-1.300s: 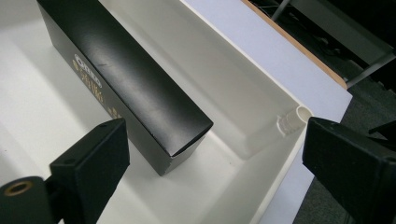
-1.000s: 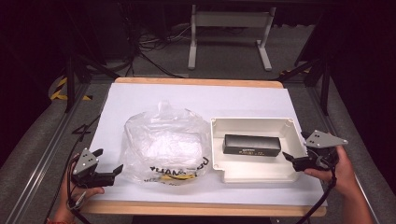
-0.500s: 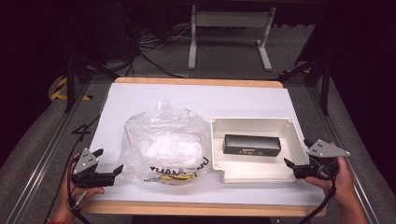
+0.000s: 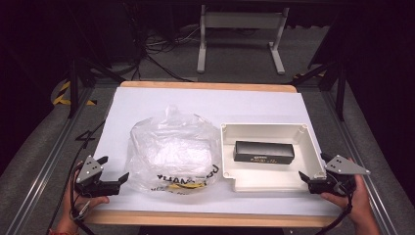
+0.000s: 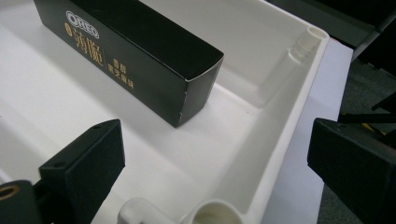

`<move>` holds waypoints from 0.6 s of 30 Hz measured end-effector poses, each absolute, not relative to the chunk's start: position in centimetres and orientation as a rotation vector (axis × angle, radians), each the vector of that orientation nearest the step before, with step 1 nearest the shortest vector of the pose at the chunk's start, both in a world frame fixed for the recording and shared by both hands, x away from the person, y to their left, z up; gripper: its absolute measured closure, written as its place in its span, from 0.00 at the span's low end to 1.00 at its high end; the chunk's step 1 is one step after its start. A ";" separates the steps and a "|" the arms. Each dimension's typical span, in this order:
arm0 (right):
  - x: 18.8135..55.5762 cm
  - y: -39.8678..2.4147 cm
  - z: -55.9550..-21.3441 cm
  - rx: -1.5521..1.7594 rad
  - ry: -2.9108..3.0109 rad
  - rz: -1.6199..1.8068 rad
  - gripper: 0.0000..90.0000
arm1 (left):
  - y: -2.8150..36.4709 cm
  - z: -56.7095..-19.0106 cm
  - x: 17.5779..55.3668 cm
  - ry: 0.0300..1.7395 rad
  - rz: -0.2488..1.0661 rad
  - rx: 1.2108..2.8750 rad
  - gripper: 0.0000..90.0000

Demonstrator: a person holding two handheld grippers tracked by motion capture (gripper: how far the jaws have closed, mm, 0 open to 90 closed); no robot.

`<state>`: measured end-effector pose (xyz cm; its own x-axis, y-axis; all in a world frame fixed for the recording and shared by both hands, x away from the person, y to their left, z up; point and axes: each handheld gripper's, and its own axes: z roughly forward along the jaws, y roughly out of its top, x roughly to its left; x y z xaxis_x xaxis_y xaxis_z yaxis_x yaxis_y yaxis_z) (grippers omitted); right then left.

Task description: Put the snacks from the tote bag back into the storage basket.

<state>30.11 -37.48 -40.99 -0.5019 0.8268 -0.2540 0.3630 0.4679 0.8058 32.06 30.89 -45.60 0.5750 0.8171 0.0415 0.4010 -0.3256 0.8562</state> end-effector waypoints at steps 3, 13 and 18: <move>29.9 -37.6 -41.4 0.994 2.065 0.936 0.05 | 30.9 -45.6 32.1 0.979 0.605 1.941 0.06; 29.4 -37.9 -42.2 0.995 2.035 0.973 0.05 | 30.9 -45.6 32.1 0.978 0.603 1.933 0.06; 29.0 -38.3 -42.9 1.007 2.021 1.023 0.05 | 30.9 -45.6 32.1 0.981 0.604 1.931 0.06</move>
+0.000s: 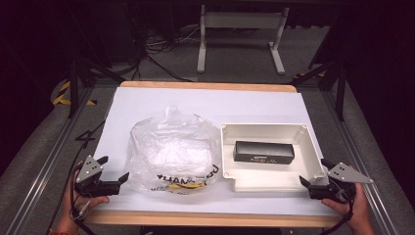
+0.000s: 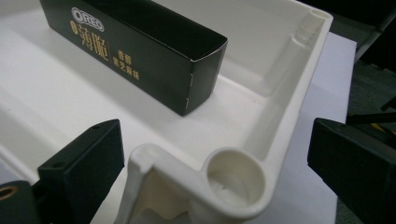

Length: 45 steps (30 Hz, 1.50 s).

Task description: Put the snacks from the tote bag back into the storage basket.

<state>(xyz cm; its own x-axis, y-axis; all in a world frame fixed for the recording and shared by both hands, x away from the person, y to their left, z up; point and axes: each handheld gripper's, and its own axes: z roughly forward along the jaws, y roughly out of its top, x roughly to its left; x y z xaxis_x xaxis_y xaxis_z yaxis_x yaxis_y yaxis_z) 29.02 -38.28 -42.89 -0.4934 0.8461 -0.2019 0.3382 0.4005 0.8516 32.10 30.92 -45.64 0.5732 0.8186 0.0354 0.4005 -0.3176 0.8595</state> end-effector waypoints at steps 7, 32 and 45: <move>28.7 -38.4 -43.7 1.018 2.004 1.009 0.05 | 31.0 -45.7 32.2 0.986 0.598 1.925 0.06; 27.7 -38.6 -43.5 1.008 1.903 1.078 0.05 | 31.1 -45.6 32.2 0.987 0.607 1.908 0.06; 27.7 -38.3 -43.2 1.002 1.915 1.074 0.05 | 30.9 -45.5 32.3 0.983 0.605 1.915 0.06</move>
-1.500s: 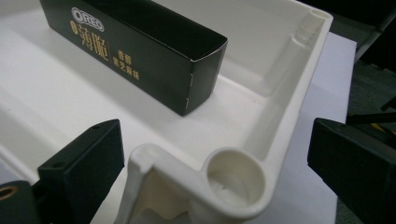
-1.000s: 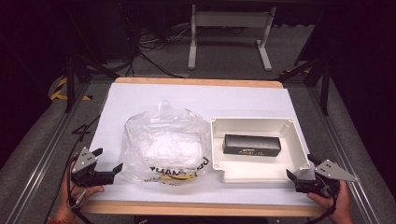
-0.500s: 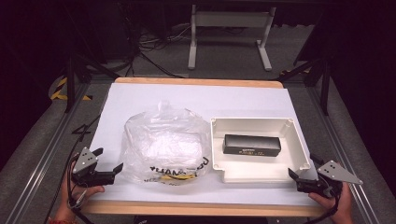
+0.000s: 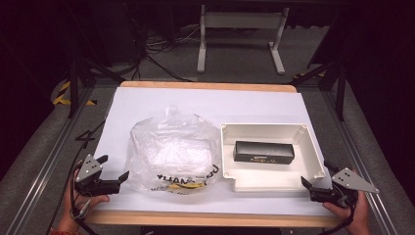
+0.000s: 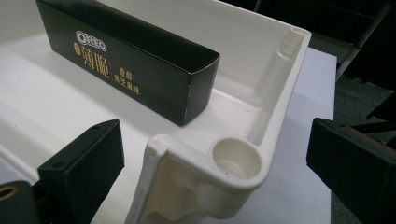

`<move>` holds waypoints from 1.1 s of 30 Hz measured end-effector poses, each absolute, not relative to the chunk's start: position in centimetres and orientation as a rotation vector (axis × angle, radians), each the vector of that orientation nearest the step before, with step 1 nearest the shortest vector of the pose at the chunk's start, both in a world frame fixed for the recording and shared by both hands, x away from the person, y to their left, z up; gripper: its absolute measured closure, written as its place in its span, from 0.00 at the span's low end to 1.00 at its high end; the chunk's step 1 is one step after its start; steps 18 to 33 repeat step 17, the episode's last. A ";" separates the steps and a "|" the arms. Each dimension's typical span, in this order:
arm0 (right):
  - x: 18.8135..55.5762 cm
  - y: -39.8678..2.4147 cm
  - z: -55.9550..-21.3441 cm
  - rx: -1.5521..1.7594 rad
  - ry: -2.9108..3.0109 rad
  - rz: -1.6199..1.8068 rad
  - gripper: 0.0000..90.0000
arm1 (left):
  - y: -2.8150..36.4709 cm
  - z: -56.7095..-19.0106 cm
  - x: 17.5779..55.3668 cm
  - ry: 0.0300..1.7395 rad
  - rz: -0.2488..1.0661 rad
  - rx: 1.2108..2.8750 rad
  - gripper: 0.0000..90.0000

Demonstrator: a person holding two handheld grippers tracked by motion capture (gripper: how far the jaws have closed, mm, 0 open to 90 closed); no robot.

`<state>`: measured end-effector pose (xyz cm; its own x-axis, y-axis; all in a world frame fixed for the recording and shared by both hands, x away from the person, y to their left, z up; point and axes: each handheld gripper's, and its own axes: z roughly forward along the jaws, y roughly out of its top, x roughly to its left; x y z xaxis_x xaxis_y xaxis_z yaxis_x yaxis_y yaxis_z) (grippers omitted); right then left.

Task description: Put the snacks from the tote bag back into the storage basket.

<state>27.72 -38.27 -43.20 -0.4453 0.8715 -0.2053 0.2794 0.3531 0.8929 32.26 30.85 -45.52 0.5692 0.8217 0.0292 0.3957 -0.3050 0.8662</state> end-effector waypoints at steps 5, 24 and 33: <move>27.8 -38.2 -43.3 1.000 1.918 1.077 0.05 | 30.9 -45.5 32.3 0.983 0.606 1.915 0.06; 27.7 -38.2 -43.4 1.008 1.917 1.067 0.05 | 30.8 -45.4 32.4 0.989 0.605 1.911 0.06; 27.7 -38.2 -43.4 1.008 1.917 1.067 0.05 | 30.8 -45.4 32.4 0.989 0.605 1.911 0.06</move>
